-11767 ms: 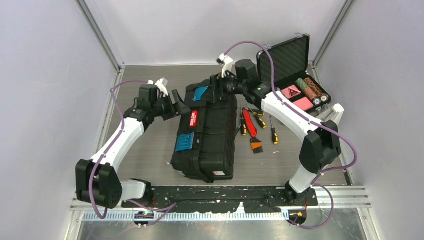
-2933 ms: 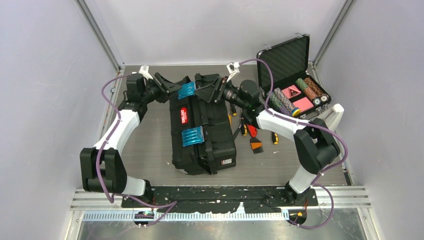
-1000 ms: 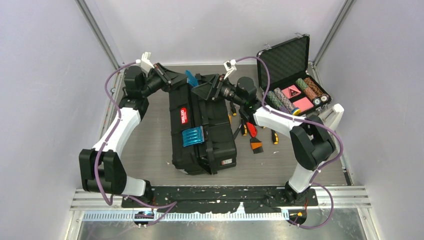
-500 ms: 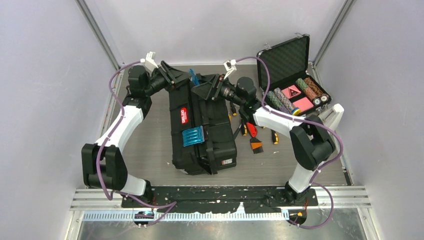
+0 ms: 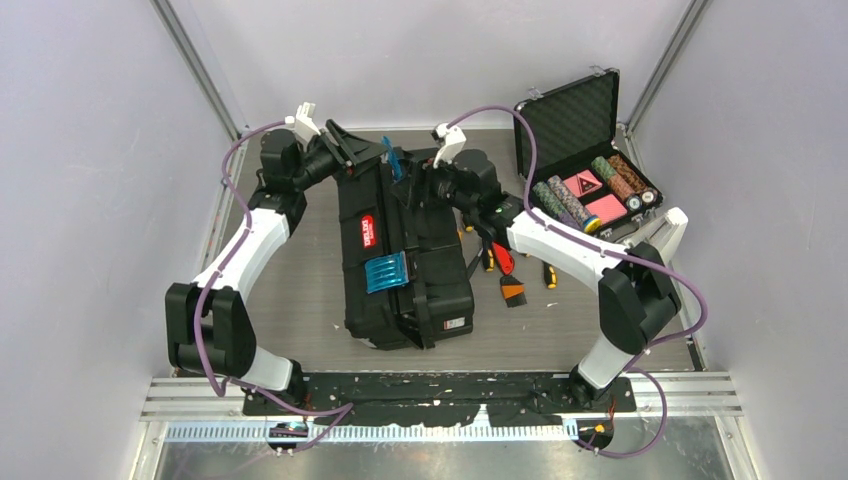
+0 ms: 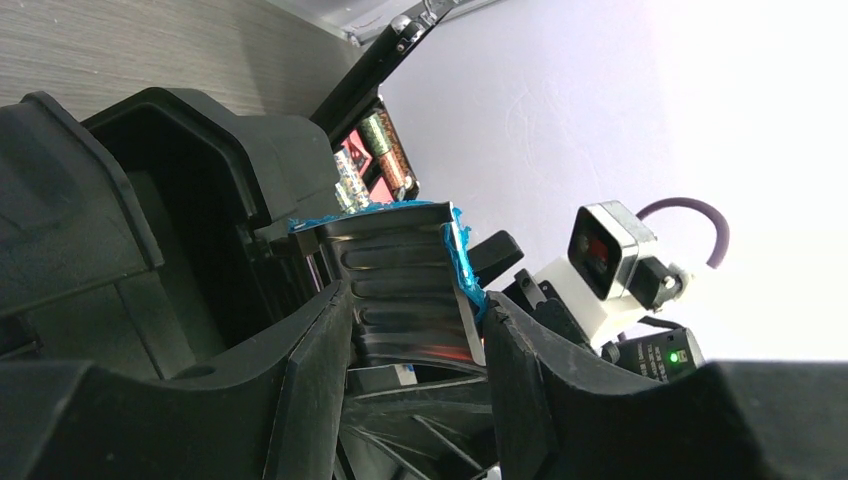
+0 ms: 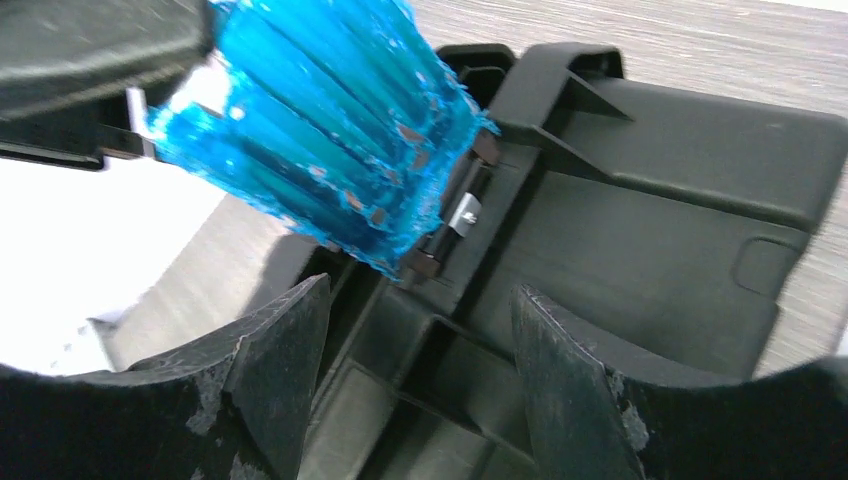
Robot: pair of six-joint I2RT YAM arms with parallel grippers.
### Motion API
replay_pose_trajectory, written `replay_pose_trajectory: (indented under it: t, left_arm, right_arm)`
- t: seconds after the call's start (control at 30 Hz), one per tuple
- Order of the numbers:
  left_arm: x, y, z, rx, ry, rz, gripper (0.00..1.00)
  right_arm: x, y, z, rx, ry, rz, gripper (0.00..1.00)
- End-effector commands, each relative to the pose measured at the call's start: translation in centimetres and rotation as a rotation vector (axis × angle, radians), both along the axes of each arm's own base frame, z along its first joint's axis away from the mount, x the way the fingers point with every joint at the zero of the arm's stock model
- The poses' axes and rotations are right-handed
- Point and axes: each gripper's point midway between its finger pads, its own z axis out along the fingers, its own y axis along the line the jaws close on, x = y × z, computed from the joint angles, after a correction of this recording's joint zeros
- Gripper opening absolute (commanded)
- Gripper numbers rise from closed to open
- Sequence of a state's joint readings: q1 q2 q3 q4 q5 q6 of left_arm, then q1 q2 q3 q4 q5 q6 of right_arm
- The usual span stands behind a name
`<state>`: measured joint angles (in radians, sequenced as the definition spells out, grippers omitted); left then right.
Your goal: Pack the tool kit
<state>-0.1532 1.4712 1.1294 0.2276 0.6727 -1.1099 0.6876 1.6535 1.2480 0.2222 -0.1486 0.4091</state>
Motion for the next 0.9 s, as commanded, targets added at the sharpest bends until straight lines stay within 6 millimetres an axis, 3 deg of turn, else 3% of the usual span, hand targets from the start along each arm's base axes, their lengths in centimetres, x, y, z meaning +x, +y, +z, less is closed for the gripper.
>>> replay_pose_trajectory:
  t: [0.0,0.4,0.7,0.87]
  left_arm:
    - [-1.4,-1.3,-4.7,0.065,0.139,-0.074,0.49]
    - [-1.3,-1.2,-5.4,0.073,0.155,-0.07,0.49]
    - [-1.4,-1.1,-5.4,0.083,0.151,-0.068,0.49]
    - [-1.4,-1.2,-5.5,0.084,0.154,-0.07,0.49]
  right_arm:
    - [1.1,-2.4,3.1,-0.175,-0.18,-0.144,0.7]
    - [0.6,-0.6,8.4,-0.318,-0.461,-0.217,0.67]
    - [1.3,-0.3,8.4,-0.477,-0.575,-0.273,0.49]
    - [1.4,0.6,8.3,-0.5,-0.604,-0.253,0.48]
